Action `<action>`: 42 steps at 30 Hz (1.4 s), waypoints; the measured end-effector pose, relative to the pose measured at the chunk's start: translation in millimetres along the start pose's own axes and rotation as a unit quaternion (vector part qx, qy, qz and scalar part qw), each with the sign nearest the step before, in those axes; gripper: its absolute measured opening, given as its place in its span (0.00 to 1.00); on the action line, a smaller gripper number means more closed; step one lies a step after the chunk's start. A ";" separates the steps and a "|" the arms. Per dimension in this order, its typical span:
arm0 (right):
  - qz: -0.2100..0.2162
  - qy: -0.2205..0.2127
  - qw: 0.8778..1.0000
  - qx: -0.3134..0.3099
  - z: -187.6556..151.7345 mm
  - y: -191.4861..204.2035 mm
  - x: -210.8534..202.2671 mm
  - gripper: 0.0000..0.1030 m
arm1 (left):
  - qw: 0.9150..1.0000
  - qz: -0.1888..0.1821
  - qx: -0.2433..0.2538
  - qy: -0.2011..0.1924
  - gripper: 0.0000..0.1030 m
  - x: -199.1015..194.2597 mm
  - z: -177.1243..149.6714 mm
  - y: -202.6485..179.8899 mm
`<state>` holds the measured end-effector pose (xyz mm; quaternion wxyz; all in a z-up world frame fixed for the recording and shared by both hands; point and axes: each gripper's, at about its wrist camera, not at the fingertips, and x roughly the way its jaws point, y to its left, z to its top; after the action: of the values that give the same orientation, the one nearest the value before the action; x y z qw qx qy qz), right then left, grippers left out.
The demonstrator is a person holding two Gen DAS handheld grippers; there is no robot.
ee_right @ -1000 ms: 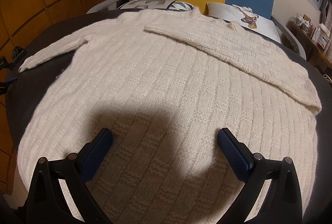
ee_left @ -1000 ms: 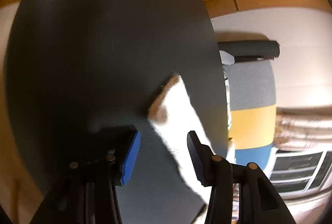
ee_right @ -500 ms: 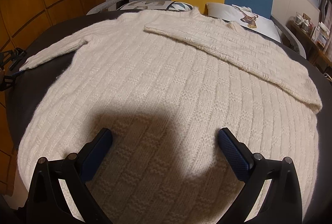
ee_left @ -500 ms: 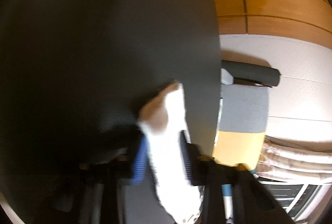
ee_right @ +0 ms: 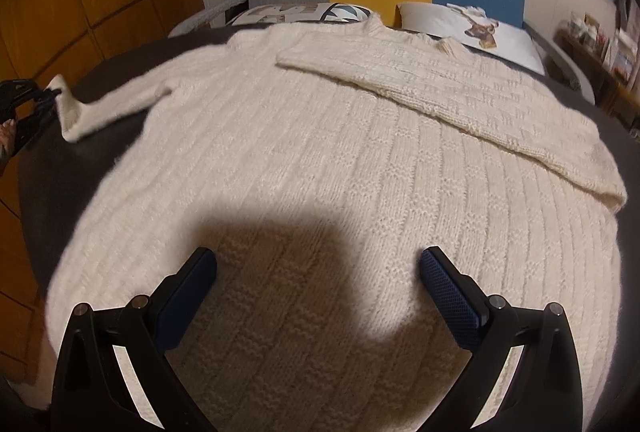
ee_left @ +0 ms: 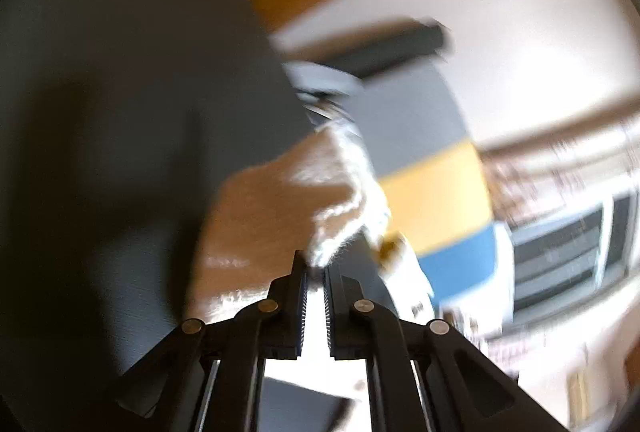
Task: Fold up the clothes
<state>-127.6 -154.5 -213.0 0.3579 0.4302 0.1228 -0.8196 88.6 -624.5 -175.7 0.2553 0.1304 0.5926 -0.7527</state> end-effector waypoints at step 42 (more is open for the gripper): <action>0.371 -0.119 0.864 0.318 67.5 -115.8 -4.6 1.00 | 0.966 -0.051 0.179 0.180 0.27 32.3 -193.6 -86.1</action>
<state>-247.6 -104.1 -181.2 0.4916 0.4337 -0.3564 -0.6657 -5.4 -431.9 -171.8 0.0787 0.2769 0.4906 -0.8225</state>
